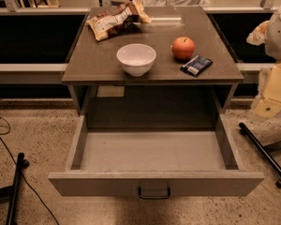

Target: Place apple into top drawer

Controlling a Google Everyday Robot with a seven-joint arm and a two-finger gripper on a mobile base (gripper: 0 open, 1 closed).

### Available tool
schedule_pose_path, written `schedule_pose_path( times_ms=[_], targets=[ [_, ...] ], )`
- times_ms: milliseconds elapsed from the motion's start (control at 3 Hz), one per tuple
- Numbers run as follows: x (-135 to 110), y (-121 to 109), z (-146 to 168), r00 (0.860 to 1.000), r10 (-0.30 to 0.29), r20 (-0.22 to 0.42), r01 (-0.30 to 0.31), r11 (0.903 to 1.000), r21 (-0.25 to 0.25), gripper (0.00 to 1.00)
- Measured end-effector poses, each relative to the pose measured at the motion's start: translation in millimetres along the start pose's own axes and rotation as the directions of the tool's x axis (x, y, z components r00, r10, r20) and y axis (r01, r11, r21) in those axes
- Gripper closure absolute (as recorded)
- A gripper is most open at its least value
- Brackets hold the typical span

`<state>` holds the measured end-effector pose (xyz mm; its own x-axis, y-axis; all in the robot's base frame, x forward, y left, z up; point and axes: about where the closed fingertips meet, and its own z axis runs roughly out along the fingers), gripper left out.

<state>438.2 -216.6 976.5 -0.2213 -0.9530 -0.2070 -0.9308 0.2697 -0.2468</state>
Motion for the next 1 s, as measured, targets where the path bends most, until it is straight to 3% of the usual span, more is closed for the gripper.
schedule_pose_path(
  times_ms=[333, 667, 1000],
  targets=[
    [0, 0, 0, 1.000, 0.000, 0.000, 0.000, 1.0000, 0.000, 0.00],
    [0, -5, -7, 0.999, 0.013, 0.043, -0.016, 0.9985, 0.053, 0.00],
    [-17, -50, -13, 0.974, 0.051, 0.220, -0.085, 0.9851, 0.149, 0.00]
  ],
)
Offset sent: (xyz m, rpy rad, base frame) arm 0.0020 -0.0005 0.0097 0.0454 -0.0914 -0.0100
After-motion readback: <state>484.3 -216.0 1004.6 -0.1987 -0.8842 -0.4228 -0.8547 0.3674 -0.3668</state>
